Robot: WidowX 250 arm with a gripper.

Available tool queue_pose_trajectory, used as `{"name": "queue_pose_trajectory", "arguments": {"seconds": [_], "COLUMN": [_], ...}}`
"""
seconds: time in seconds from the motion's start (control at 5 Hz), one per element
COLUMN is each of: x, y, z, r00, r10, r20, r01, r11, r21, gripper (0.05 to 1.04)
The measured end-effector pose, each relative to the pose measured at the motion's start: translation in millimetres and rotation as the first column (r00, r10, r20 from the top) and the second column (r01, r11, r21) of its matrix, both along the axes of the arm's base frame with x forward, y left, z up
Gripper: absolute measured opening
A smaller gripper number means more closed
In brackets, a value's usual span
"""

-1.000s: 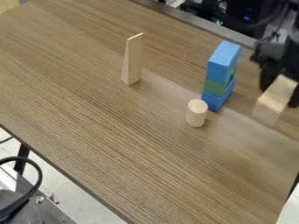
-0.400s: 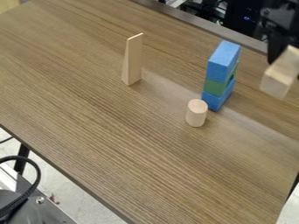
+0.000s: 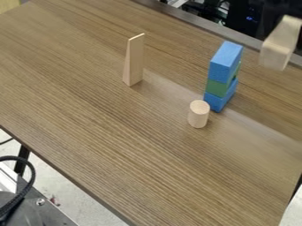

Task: Place the block on top of the blue rectangular box

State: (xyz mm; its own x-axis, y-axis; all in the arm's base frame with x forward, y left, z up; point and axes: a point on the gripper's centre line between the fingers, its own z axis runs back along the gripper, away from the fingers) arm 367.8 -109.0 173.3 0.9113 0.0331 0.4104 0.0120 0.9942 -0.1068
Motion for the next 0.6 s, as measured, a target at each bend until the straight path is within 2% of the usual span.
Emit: {"name": "queue_pose_trajectory", "arguments": {"seconds": [0.2, 0.4, 0.6], "x": [11, 17, 19], "y": [13, 21, 31], "z": [-4.6, -6.7, -16.1], "r00": [0.998, 0.995, 0.988], "r10": [0.019, 0.022, 0.033], "r20": [-0.052, -0.095, -0.149], "r01": [-0.021, -0.029, -0.045], "r11": [0.999, 0.997, 0.996], "r21": [-0.046, -0.073, -0.077], "gripper": [0.576, 0.576, 0.576]}}
